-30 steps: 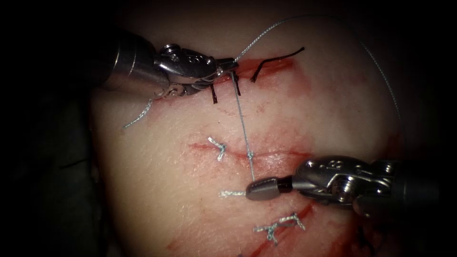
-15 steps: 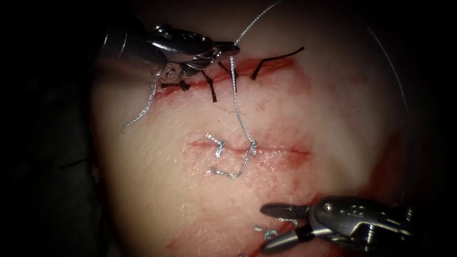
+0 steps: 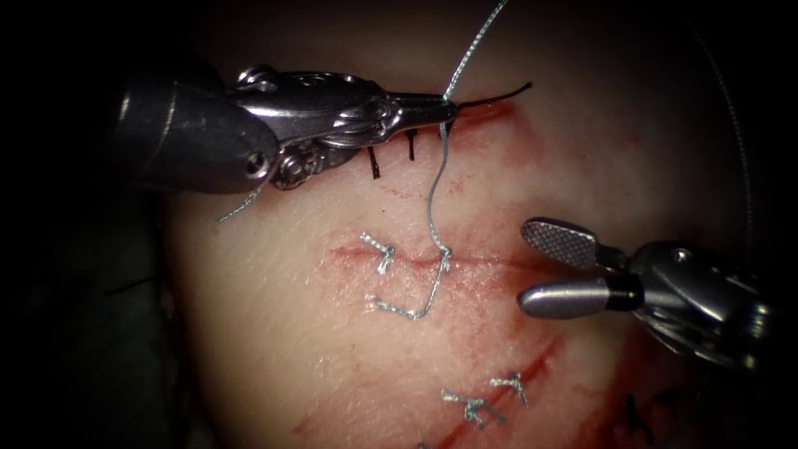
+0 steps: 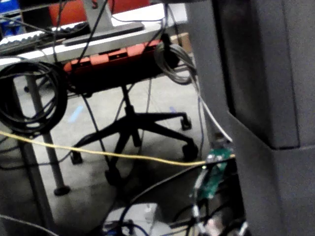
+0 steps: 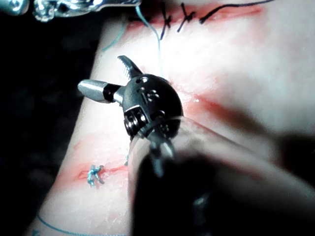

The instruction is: Wound Closure

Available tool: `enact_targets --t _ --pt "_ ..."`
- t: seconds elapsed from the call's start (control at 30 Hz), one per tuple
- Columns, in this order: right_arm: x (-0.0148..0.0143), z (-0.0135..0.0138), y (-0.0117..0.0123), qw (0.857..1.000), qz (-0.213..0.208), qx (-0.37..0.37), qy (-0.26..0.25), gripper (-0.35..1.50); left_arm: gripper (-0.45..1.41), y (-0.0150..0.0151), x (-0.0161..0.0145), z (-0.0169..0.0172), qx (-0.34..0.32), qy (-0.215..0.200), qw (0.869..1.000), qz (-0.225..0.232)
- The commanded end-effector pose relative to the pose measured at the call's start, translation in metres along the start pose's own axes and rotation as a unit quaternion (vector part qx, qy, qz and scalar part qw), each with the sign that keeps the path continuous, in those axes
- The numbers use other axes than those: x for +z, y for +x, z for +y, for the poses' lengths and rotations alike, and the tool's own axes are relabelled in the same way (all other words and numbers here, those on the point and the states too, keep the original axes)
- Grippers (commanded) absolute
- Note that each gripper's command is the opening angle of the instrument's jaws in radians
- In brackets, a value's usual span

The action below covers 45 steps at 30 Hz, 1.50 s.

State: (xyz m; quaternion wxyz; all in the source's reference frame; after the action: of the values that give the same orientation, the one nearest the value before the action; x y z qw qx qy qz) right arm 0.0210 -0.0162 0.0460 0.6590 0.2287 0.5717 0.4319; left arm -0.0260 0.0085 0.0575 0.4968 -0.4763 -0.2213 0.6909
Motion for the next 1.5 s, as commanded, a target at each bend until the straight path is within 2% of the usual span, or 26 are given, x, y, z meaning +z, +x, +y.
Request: enact_targets --t 0.03,0.17,0.3,0.47,0.83,1.2,1.5 --pt "0.0014 0.0014 -0.0012 1.0 -0.015 0.0 -0.021 1.14 -0.45 -0.0002 0.0008 -0.0001 0.002 0.001 1.0 0.007" --pt "0.0025 0.0037 -0.0039 0.995 -0.089 -0.008 -0.042 1.19 -0.45 0.0002 0.0014 -0.0003 0.003 0.001 1.0 0.013" --pt "0.0032 0.0055 -0.0055 0.992 -0.122 -0.019 -0.041 1.23 -0.45 0.0005 0.002 -0.0004 0.004 -0.005 1.0 0.015" --pt "0.0045 0.0066 -0.0055 0.991 -0.128 0.002 -0.04 1.21 -0.45 0.0002 0.0027 -0.0001 0.008 -0.01 1.0 0.016" --pt "0.0076 0.0063 -0.0037 0.992 -0.128 0.016 -0.013 1.28 -0.45 0.0002 0.0028 0.0001 -0.006 -0.016 1.0 0.016" --pt "0.0099 0.007 -0.0057 0.989 -0.146 -0.011 0.027 1.28 -0.45 0.0011 0.0024 0.0001 -0.012 -0.021 1.0 0.016" --pt "0.0112 0.0082 -0.0067 0.99 -0.141 -0.02 0.018 1.26 -0.45 0.0012 0.0023 0.0002 -0.012 -0.02 1.0 0.017"
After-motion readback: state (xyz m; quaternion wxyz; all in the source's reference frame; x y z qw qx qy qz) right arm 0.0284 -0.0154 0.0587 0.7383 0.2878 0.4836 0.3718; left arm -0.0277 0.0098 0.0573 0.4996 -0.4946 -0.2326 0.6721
